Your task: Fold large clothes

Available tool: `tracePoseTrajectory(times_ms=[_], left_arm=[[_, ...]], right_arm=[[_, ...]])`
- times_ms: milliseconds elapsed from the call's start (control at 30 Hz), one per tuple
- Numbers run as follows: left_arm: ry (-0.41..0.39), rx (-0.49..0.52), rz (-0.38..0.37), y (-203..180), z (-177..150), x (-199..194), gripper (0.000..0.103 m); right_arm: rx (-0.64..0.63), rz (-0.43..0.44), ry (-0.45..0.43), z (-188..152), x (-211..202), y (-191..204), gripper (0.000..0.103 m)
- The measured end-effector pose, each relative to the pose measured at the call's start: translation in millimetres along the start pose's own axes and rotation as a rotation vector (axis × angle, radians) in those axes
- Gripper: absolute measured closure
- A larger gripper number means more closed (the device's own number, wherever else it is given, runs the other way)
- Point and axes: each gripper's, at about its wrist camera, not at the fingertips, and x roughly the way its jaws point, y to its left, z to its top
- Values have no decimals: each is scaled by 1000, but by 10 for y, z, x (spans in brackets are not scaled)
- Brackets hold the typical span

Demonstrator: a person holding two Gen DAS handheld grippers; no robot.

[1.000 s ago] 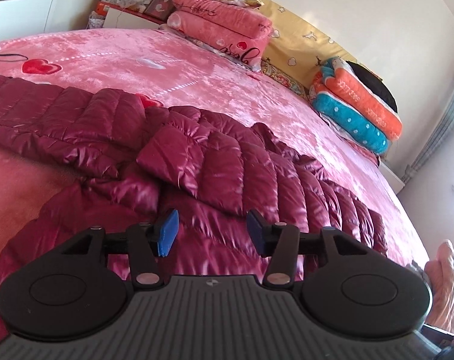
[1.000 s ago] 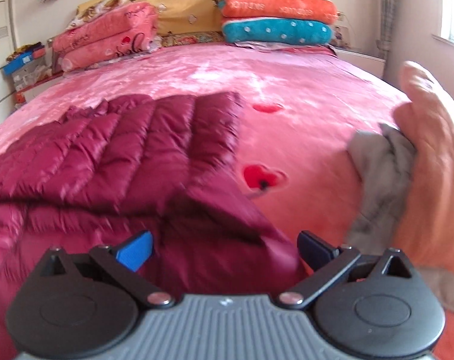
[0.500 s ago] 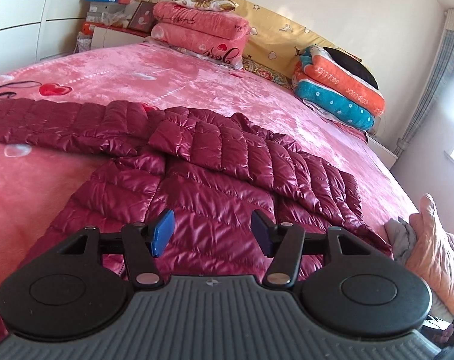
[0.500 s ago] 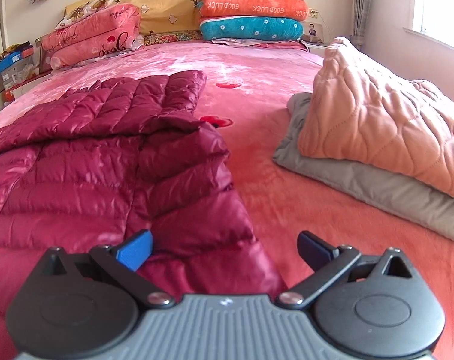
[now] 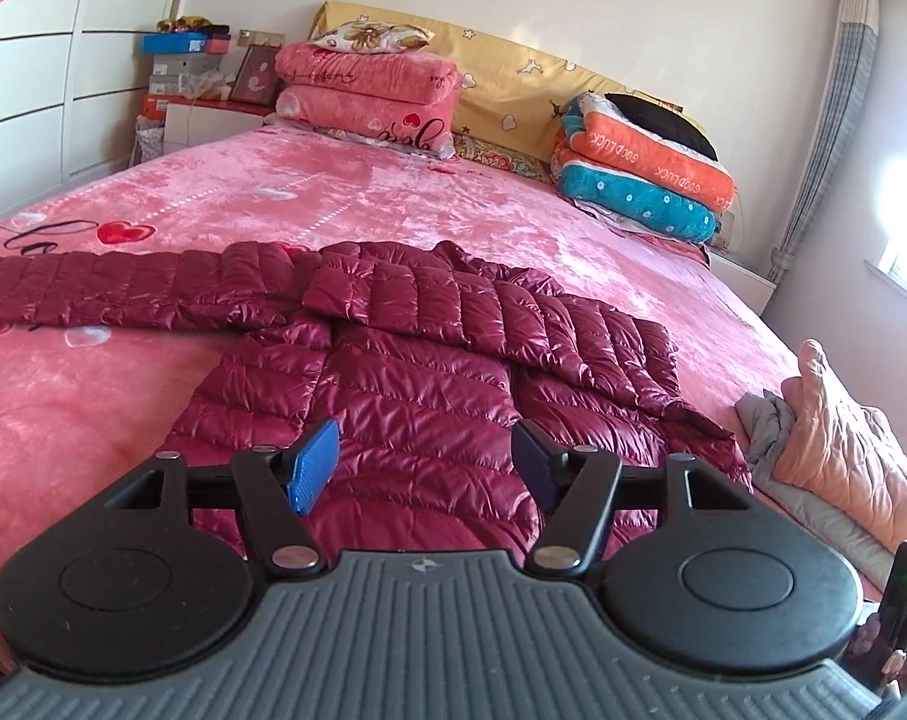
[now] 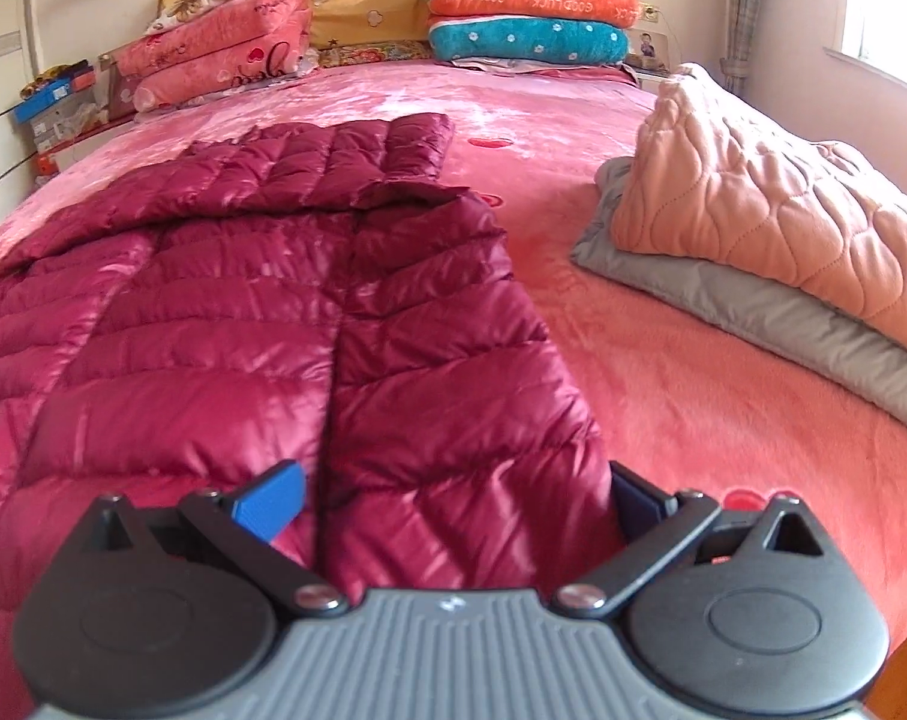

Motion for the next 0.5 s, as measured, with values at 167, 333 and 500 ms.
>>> tracePoseTrajectory(times_ms=[167, 333, 500], left_arm=[[-29, 23, 16, 2, 6, -123, 24], [-65, 34, 51, 43, 65, -228, 21], [-110, 49, 113, 94, 148, -325, 8]], right_arm=[[-37, 37, -33, -66, -189, 99, 1], [-57, 82, -69, -93, -325, 145, 1], [-53, 123, -92, -90, -400, 142, 1]])
